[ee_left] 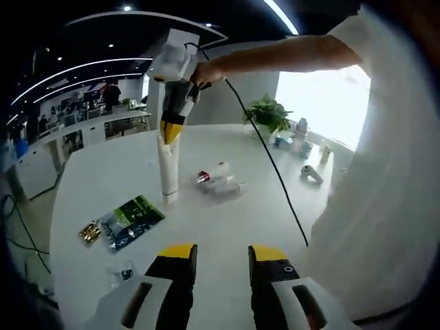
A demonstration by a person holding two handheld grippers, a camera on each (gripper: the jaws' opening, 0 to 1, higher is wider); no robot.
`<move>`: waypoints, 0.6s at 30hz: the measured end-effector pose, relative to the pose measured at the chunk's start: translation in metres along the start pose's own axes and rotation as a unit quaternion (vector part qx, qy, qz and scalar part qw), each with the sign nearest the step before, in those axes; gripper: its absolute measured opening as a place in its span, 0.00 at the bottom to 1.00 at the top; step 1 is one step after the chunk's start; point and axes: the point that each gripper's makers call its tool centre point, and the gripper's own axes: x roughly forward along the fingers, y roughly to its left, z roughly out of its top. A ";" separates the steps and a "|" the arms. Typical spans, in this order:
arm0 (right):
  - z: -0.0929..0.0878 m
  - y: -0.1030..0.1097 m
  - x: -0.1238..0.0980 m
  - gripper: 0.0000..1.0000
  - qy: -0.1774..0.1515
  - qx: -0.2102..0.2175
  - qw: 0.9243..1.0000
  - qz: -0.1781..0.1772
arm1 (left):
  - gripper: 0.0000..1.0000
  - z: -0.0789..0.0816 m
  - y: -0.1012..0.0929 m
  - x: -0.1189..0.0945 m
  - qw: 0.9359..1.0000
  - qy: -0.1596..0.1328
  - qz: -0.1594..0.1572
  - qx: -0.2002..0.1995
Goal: Arrange the skincare products in the storage area until every visible bottle or jar stands upright without overlapping.
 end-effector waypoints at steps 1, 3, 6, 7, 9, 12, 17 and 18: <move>0.000 -0.003 0.001 0.01 0.003 0.004 1.000 -0.002 | 0.31 0.000 0.001 0.000 1.000 0.000 0.001 -0.001; 0.000 -0.008 0.002 0.01 0.009 0.006 1.000 -0.004 | 0.31 0.000 0.002 -0.001 1.000 0.000 0.002 -0.002; -0.001 -0.015 0.003 0.01 0.013 0.010 1.000 -0.004 | 0.31 0.001 0.004 -0.001 1.000 -0.001 0.003 -0.005; -0.001 -0.015 0.003 0.01 0.015 0.006 1.000 -0.003 | 0.31 0.002 0.004 -0.001 1.000 -0.002 0.004 -0.007; -0.002 -0.019 0.003 0.01 0.019 0.006 1.000 -0.004 | 0.31 0.002 0.005 -0.002 1.000 -0.002 0.004 -0.007; -0.003 -0.026 0.002 0.01 0.020 0.011 1.000 -0.007 | 0.31 0.001 0.006 -0.002 1.000 -0.002 0.006 -0.009; -0.006 -0.034 0.002 0.01 0.023 0.012 1.000 -0.012 | 0.31 0.001 0.007 -0.002 1.000 -0.002 0.008 -0.010; -0.007 -0.036 0.002 0.01 0.023 0.017 1.000 -0.013 | 0.31 0.001 0.007 -0.002 1.000 -0.002 0.008 -0.011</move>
